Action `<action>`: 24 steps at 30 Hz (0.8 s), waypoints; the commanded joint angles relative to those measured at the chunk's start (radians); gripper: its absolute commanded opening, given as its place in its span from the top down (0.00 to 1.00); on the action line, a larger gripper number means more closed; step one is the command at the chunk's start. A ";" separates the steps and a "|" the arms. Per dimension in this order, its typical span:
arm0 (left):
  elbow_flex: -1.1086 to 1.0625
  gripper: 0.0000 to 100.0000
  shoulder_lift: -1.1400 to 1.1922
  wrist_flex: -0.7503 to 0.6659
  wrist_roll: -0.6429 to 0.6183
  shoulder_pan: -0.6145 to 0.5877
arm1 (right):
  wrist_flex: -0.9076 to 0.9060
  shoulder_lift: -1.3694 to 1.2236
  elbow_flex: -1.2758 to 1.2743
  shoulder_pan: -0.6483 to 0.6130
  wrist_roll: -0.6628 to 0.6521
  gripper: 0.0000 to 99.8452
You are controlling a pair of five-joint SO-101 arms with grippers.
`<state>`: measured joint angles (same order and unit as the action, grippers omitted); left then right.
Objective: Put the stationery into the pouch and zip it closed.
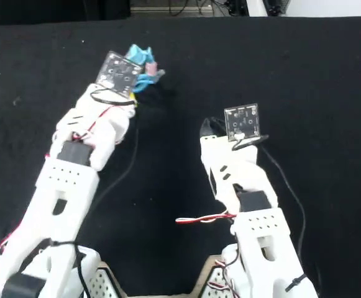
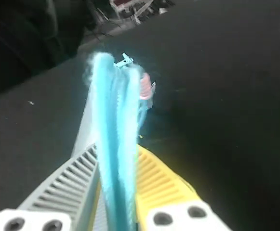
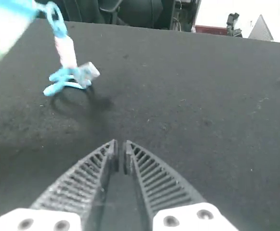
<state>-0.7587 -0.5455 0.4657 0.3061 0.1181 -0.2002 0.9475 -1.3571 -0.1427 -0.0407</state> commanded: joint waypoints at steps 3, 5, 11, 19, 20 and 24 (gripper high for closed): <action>-0.013 0.97 0.183 -0.055 -0.037 -0.008 | 0.028 -0.004 0.022 0.015 0.006 0.98; -0.013 0.97 0.221 -0.078 -0.103 -0.008 | 0.028 -0.004 0.022 0.015 0.006 0.98; 0.018 0.83 0.307 -0.107 -0.288 -0.007 | 0.028 -0.004 0.022 0.015 0.002 0.98; 0.048 0.83 0.316 -0.106 -0.334 0.099 | 0.028 -0.004 0.025 0.015 0.002 0.98; 0.058 0.83 0.316 -0.106 -0.334 0.111 | 0.028 -0.004 0.025 0.015 0.002 0.98; 0.107 0.83 0.316 -0.106 -0.336 0.127 | 0.028 -0.004 0.025 0.015 0.002 0.98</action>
<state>-0.7434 -0.2294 0.3659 -0.0069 0.1979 -0.2002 0.9475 -1.3571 -0.1427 -0.0407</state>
